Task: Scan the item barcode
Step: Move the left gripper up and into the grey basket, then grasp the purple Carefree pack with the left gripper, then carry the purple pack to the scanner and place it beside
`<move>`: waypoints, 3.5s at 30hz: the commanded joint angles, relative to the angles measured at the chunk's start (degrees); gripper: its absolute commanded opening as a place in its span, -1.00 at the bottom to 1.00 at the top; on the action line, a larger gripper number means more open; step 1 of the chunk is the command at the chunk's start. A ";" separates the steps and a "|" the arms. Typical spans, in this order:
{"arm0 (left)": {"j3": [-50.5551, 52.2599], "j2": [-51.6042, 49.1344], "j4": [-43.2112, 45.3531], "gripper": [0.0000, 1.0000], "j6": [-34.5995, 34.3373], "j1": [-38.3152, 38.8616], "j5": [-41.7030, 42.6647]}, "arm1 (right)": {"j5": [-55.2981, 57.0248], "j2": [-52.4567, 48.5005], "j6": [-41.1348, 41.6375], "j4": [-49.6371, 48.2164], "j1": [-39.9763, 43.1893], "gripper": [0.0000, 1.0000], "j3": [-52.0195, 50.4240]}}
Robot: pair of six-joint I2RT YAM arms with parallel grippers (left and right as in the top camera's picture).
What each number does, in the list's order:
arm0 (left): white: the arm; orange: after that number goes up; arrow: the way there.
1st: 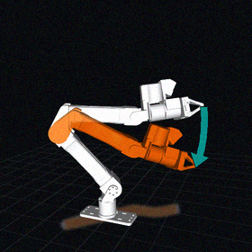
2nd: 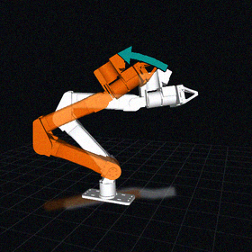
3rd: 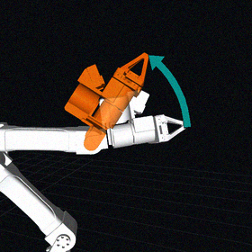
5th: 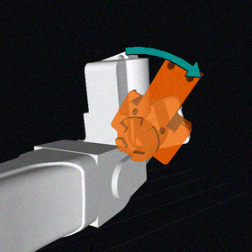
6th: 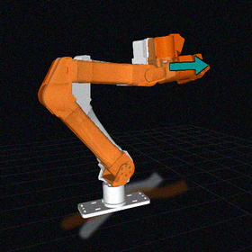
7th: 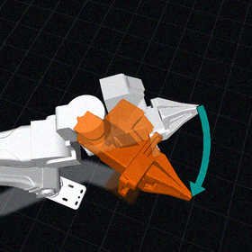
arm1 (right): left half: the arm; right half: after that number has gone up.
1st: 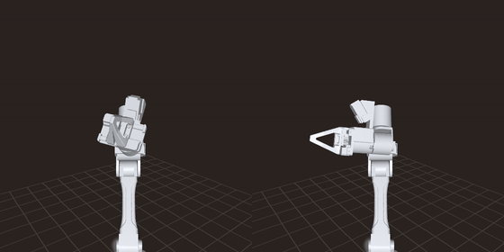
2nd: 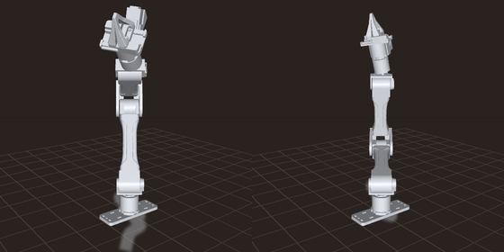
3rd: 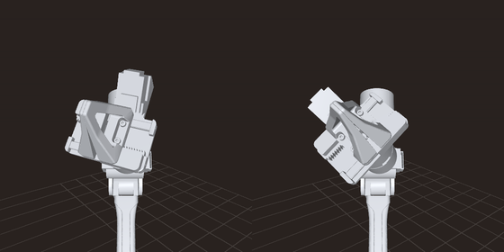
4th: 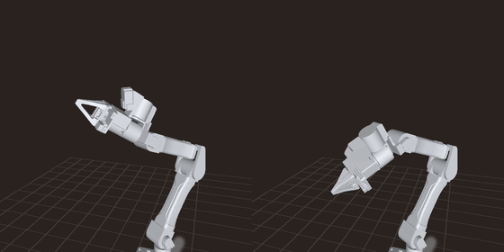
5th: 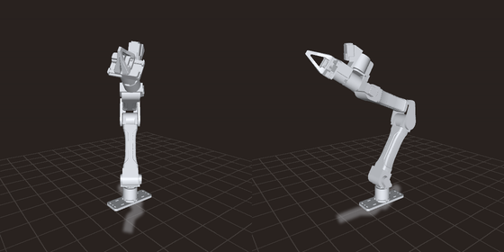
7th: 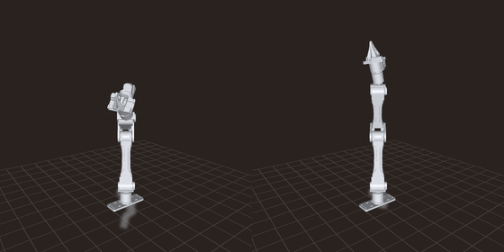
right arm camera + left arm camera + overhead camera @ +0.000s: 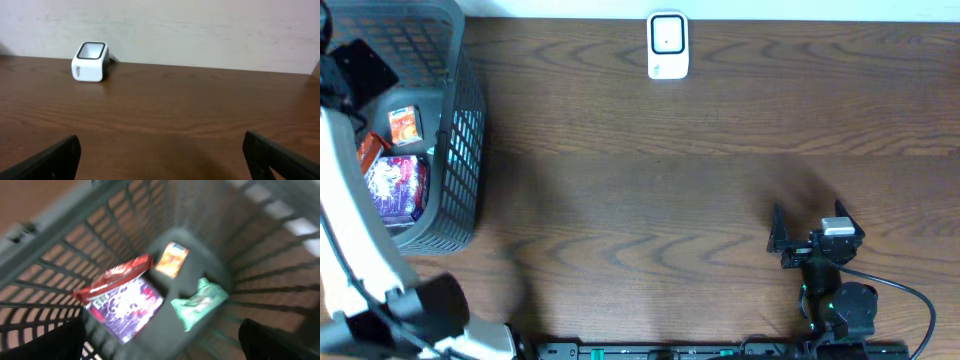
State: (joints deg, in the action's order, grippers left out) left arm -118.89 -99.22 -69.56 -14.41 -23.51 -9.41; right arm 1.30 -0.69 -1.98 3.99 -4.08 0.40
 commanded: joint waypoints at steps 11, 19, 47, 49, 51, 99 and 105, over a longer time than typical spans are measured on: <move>2.29 -11.02 -1.92 0.89 3.15 -2.82 -3.72 | 0.52 0.20 -0.44 0.11 0.24 0.99 -0.09; 12.20 -15.80 -1.36 0.89 3.48 -2.84 -10.84 | 0.52 0.20 -0.44 0.11 0.24 0.98 -0.09; 32.17 -15.80 13.16 -0.86 7.58 -2.51 -7.54 | 0.52 0.20 -0.44 0.11 0.24 0.99 -0.09; 30.16 -13.70 12.44 -0.86 4.33 -2.14 -5.53 | 0.52 0.20 -0.44 0.11 0.24 0.98 -0.09; 28.37 -10.71 12.57 -0.86 3.78 -1.77 -0.11 | 0.52 0.20 -0.44 0.11 0.24 0.98 -0.09; 25.97 -2.93 30.58 -0.83 -16.04 56.48 6.51 | 0.52 0.20 -0.44 0.11 0.24 0.99 -0.09; 25.97 -11.39 36.30 -0.29 -16.06 59.52 6.34 | 0.52 0.20 -0.44 0.11 0.24 0.99 -0.09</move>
State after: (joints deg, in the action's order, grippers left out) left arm -92.25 -109.01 -34.48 -30.87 35.66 -0.01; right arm 1.30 -0.69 -1.96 3.99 -4.08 0.40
